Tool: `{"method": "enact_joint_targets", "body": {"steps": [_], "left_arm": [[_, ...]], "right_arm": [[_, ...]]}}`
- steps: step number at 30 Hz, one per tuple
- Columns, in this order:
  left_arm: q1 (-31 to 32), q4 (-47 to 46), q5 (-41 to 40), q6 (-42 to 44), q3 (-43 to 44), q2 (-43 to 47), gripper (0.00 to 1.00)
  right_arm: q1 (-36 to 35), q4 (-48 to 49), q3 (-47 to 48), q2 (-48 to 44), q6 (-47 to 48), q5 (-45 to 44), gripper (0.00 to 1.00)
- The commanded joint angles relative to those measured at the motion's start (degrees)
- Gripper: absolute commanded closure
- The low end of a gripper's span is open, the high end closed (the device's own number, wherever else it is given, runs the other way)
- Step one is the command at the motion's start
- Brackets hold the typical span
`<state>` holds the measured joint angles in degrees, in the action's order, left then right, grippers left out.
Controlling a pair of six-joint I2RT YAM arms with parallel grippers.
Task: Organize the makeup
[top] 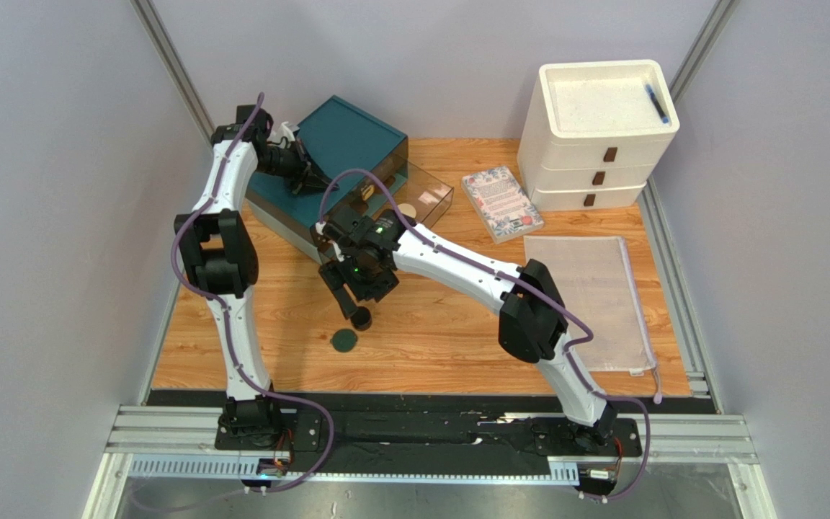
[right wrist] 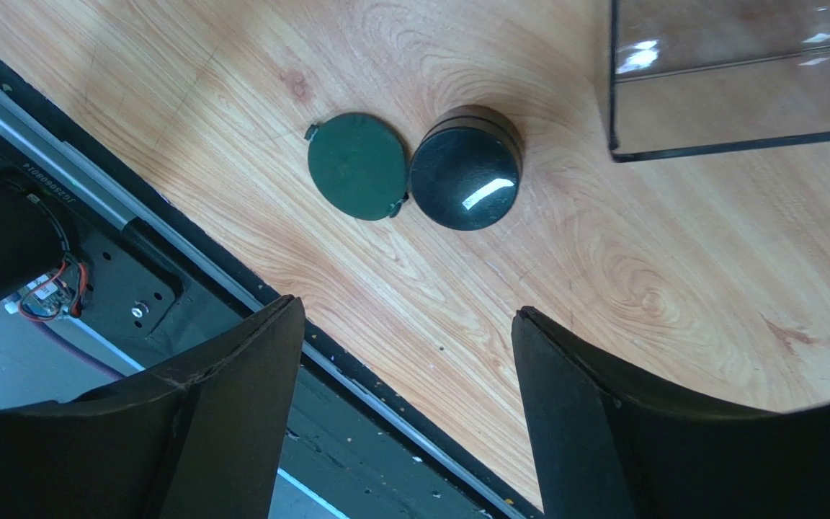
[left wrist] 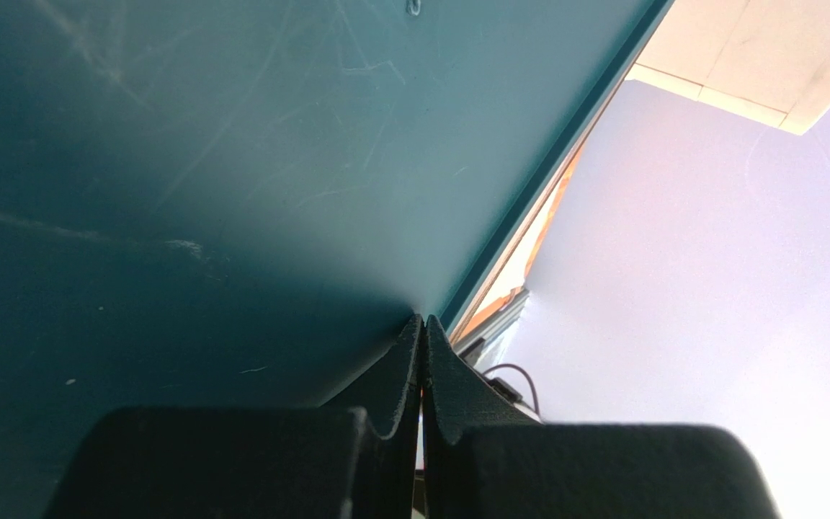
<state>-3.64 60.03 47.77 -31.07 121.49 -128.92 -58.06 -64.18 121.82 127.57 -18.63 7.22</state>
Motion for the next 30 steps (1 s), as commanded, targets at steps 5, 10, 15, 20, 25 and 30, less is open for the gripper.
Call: {"method": "enact_joint_targets", "body": {"steps": [5, 10, 15, 20, 25, 30], "left_arm": [[0.12, 5.45, -12.61, 7.16, -4.07, -3.97, 1.0], [0.21, 5.97, -12.79, 7.95, -4.33, -3.0, 1.0], [0.21, 6.33, -13.05, 8.74, -5.56, -1.86, 1.0], [0.04, 6.42, -13.58, 9.18, -6.44, -0.89, 1.0], [0.12, 6.5, -13.84, 9.36, -6.88, -0.45, 1.0], [0.04, 6.33, -14.02, 9.19, -7.5, -0.36, 1.0]], "right_arm": [[-1.08, 4.94, 0.09, 4.44, -2.2, -0.72, 0.27], [-1.26, 6.35, -0.27, 7.25, -2.55, -3.36, 0.27], [-1.35, 8.11, -0.09, 9.54, -3.33, -4.32, 0.31], [-1.35, 8.28, -0.18, 10.95, -3.6, -4.85, 0.51], [-1.44, 8.98, -3.69, 7.97, -3.95, -5.29, 0.93], [-1.7, 8.29, -7.2, 3.22, -3.43, -5.82, 1.0]]}}
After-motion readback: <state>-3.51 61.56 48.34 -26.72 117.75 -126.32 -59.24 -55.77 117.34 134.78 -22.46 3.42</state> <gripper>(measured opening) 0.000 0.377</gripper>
